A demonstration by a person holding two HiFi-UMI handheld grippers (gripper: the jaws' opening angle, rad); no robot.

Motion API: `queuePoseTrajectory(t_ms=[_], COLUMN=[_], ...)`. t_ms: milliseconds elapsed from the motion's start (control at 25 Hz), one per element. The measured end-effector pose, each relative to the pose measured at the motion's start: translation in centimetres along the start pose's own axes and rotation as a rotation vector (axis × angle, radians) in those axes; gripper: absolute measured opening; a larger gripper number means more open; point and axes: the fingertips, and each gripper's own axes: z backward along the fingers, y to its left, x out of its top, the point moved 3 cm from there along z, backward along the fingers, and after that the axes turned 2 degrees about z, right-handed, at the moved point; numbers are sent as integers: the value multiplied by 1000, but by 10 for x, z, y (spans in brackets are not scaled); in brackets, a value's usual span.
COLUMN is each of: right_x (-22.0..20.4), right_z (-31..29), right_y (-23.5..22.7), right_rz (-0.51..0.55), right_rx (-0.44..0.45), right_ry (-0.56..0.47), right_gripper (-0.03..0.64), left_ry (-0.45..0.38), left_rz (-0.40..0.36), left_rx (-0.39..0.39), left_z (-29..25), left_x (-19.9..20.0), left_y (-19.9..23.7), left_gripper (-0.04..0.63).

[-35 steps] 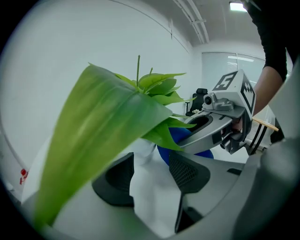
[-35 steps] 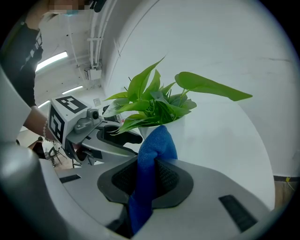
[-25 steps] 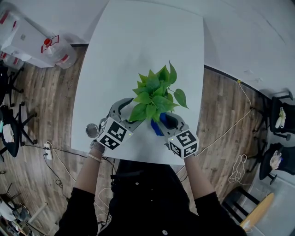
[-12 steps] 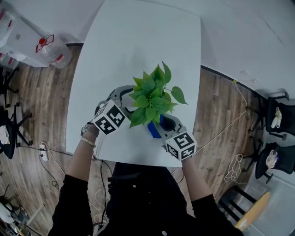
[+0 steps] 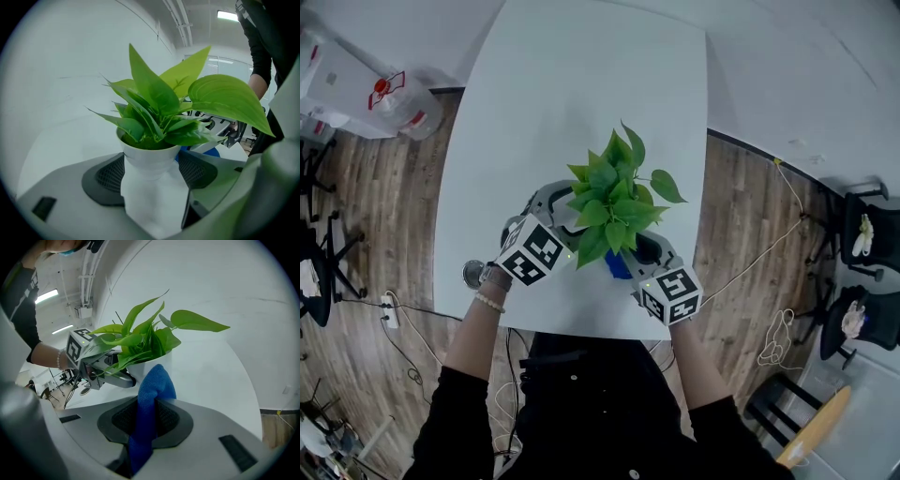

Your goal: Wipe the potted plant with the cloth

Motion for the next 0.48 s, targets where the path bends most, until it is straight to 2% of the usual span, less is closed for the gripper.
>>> queuePoseTrajectory(t_ms=[280,480], right_x=[9,20], right_z=[-1,-7], right_y=[-23,-41], right_rz=[-31,-13], right_rx=[-72,-106], right_ry=[-17,-22], right_gripper=[95,95], left_ry=[23,24], left_rz=[78,149], left_rx=[146,267], left_z=[-1,0], left_x=[-1,-2], left_y=[-8,-14], left_gripper=[364,362])
